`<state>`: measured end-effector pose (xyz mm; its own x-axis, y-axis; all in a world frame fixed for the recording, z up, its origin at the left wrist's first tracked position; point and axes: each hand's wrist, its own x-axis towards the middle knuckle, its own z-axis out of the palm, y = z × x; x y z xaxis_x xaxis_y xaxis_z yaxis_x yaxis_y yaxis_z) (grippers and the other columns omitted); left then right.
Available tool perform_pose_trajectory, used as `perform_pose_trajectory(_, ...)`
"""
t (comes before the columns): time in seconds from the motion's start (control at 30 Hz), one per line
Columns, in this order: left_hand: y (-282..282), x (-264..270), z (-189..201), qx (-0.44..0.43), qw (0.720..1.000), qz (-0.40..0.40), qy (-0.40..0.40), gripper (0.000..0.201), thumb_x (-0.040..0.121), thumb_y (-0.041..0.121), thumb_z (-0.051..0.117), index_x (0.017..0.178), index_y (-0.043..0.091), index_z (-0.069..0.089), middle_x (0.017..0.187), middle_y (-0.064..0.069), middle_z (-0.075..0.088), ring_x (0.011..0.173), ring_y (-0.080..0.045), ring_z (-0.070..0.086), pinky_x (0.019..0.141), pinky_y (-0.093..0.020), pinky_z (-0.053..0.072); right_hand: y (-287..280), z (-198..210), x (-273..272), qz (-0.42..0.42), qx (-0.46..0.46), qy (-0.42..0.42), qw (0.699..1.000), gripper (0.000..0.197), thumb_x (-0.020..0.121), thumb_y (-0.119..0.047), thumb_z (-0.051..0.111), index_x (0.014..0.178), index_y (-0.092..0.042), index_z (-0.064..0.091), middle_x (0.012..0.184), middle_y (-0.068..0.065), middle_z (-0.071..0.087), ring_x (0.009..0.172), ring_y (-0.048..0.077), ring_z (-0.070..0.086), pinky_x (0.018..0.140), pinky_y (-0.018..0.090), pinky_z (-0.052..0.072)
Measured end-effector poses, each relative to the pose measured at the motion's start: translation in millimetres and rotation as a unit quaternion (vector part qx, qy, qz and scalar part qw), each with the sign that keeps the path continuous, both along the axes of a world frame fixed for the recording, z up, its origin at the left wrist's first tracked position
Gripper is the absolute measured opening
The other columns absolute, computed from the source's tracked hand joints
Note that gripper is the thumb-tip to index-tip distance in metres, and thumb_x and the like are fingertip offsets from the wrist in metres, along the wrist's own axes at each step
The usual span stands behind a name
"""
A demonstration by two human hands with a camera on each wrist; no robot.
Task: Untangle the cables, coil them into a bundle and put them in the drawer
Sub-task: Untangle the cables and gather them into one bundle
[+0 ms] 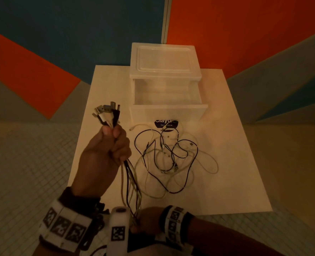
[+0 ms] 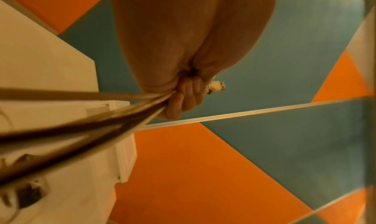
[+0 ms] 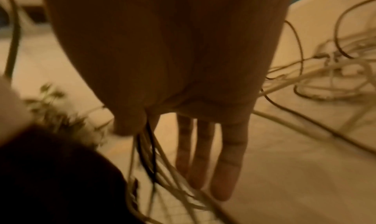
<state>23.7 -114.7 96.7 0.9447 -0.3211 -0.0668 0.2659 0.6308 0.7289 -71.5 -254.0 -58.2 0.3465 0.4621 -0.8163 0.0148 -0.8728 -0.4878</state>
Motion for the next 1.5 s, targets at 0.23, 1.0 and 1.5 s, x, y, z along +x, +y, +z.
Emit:
perform_pose_trajectory(0.23,10,-12,-32,0.034,0.998,-0.004,0.062,0.036,0.080,0.048,0.071,0.079,0.017,0.052,0.064,0.005,0.034,0.051,-0.007,0.029,0.049,-0.023,0.030,-47,31,34,0.087,-0.042,-0.036,0.995,0.044,0.094,-0.011,0.055,0.137,0.000,0.047,0.144,0.023,0.043,0.133,0.037,0.041,0.111,0.043,0.033)
perform_pose_trajectory(1.0,27,-16,-41,0.073,0.994,0.044,0.070,0.039,0.081,0.050,0.069,0.081,0.015,0.050,0.065,0.005,0.034,0.053,-0.008,0.026,0.050,-0.025,0.025,-118,-7,175,-0.157,-0.110,-0.347,0.918,0.028,0.093,-0.004,0.042,0.111,-0.004,0.063,0.118,0.015,0.061,0.113,0.032,0.056,0.094,0.037,0.044)
perform_pose_trajectory(1.5,13,-9,-42,0.083,0.990,0.054,0.098,0.035,0.084,0.049,0.064,0.078,0.016,0.053,0.065,0.003,0.030,0.052,-0.008,0.024,0.047,-0.022,0.028,-172,-70,194,-0.259,-0.245,-0.350,0.866,0.039,0.097,-0.017,0.044,0.135,-0.012,0.044,0.138,0.015,0.043,0.124,0.032,0.045,0.099,0.041,0.041)
